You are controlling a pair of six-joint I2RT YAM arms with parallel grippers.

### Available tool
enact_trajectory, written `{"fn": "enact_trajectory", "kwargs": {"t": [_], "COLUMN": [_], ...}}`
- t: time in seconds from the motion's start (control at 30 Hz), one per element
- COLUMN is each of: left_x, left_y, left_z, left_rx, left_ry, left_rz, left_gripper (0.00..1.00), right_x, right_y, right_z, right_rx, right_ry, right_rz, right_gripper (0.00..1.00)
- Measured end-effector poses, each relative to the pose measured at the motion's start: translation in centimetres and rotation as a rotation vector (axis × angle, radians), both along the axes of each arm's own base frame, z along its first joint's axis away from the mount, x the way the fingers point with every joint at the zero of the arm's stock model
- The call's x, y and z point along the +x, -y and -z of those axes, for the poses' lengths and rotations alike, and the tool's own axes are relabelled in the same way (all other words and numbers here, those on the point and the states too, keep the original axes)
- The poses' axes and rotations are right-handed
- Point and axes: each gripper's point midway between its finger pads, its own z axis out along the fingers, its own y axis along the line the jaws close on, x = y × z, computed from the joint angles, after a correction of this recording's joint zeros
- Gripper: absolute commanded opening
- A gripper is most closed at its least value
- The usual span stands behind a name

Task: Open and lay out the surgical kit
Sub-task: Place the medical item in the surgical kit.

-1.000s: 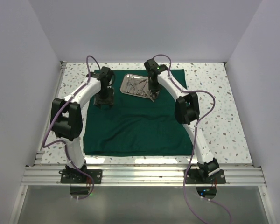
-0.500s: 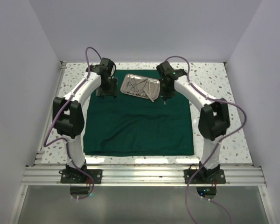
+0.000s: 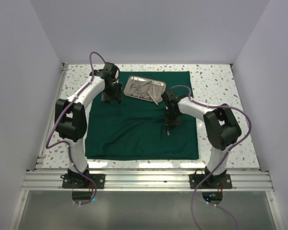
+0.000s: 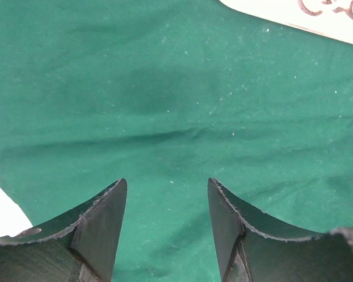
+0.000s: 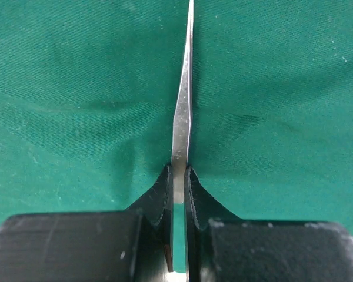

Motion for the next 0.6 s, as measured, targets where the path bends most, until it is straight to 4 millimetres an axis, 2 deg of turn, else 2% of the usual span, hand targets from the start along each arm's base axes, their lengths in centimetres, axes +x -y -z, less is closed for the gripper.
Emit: {"fn": "enact_trajectory", "kwargs": {"t": [0.1, 0.13, 0.17, 0.23, 0.27, 0.33, 0.4, 0.47, 0.53, 0.6], "left_x": [-0.2, -0.3, -0.4, -0.8, -1.1, -1.9, -2.4, -2.7, -2.5, -2.4], "left_y": [0.1, 0.1, 0.1, 0.0, -0.1, -0.3, -0.5, -0.5, -0.5, -0.4], "left_z": [0.3, 0.4, 0.7, 1.2, 1.6, 2.3, 2.8, 3.1, 3.0, 3.0], "left_rx": [-0.006, -0.007, -0.007, -0.005, -0.003, 0.004, 0.01, 0.012, 0.01, 0.007], "left_ry": [-0.007, -0.011, -0.016, -0.026, -0.035, -0.058, -0.078, -0.085, -0.08, -0.073], "left_rz": [0.003, 0.003, 0.004, 0.004, 0.004, 0.004, 0.004, 0.004, 0.004, 0.004], "left_gripper": [0.61, 0.61, 0.61, 0.6, 0.6, 0.59, 0.59, 0.59, 0.59, 0.59], "right_x": [0.1, 0.1, 0.0, -0.4, -0.8, -1.5, -2.3, -2.1, -0.5, 2.2], "right_y": [-0.3, -0.3, -0.3, -0.2, -0.2, 0.0, 0.6, 0.8, 0.3, -0.9], "right_z": [0.1, 0.0, 0.0, 0.0, -0.1, -0.5, -1.5, -3.0, -5.5, -8.8], "right_rx": [0.014, 0.014, 0.011, 0.007, 0.01, -0.006, -0.045, -0.068, -0.065, -0.03], "right_ry": [-0.02, -0.026, -0.031, -0.047, -0.063, -0.09, -0.125, -0.129, -0.082, 0.018], "right_rz": [0.006, 0.006, 0.007, 0.008, 0.007, -0.009, -0.018, -0.021, -0.02, -0.017], "right_gripper": [0.0, 0.05, 0.22, 0.48, 0.85, 0.98, 0.98, 0.98, 0.98, 0.98]}}
